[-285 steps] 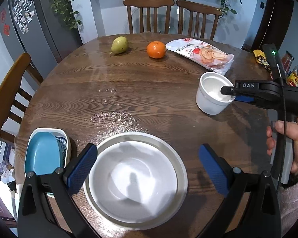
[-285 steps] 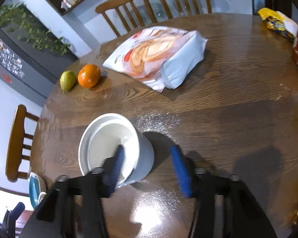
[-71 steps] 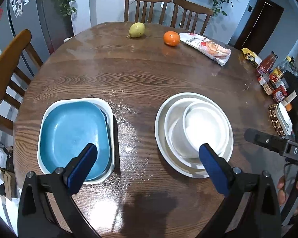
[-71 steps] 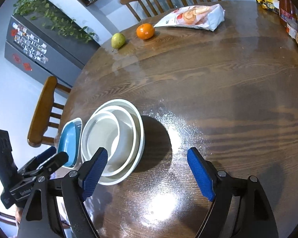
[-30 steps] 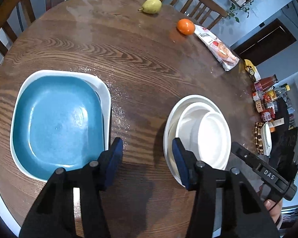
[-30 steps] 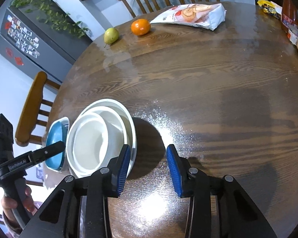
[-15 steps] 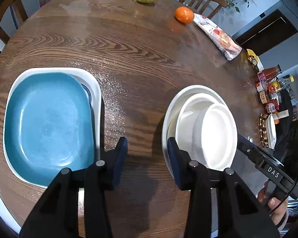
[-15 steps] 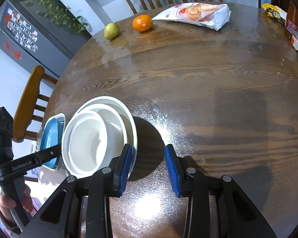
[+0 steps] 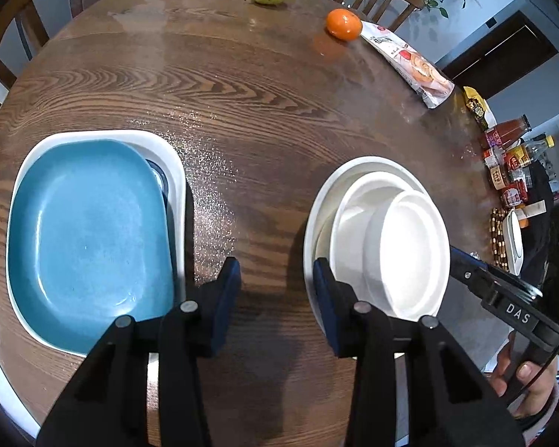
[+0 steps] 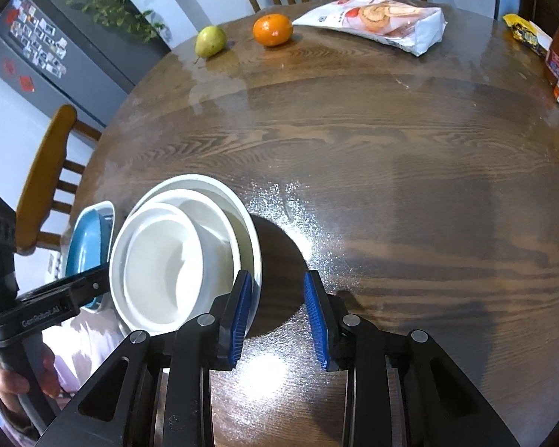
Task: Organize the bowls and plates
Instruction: 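Close both tools on the rim of the nested white bowls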
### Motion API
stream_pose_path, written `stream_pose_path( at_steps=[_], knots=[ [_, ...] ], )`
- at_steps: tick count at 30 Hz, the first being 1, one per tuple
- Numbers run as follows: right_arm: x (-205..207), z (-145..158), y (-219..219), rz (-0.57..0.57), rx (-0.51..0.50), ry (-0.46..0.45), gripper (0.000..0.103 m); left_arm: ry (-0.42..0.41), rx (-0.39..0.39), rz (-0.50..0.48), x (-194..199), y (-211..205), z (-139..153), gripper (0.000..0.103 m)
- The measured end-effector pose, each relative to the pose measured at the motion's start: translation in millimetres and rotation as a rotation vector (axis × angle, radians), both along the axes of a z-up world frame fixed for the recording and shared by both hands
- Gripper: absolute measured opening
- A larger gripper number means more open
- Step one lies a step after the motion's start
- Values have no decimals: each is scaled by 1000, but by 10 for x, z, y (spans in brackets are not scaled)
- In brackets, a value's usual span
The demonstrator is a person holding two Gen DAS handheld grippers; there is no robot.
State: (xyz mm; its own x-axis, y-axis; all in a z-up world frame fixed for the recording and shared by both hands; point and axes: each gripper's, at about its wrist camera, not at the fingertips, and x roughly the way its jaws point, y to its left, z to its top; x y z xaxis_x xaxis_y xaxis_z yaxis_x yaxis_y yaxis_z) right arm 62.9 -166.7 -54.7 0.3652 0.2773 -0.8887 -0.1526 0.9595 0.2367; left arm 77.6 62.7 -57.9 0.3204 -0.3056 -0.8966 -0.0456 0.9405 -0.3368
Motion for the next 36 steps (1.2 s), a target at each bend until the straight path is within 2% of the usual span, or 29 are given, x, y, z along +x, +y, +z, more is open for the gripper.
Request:
stream_pose_path(
  at_steps=[3,8,15,16,18,21,34,36],
  knots=[
    [22,-7,45,22,-32,11,31,-3,-4,-1,2,10,-1,38],
    [55,-43,39,19,-14,24,31,3,-11,0,6,14,-6,38],
    [36,-112,-36,-13,66,22,31,1,7,6,26,-23,-7,37],
    [35,-110,-34,-15,70,20,29,-2,10,8,24,-32,-4,36],
    [14,-106,-25,-12,93,11,22,-12,4,1,17,-76,9,23],
    [0,-89,18,-3,100,-1,15,-32,27,-18,6,-164,38,13],
    [-20,-90,8,-5,110,-18,14,-59,62,-19,7,-230,34,10],
    [-33,-84,26,-2,103,-24,12,-61,56,-23,0,-239,34,7]
  ],
)
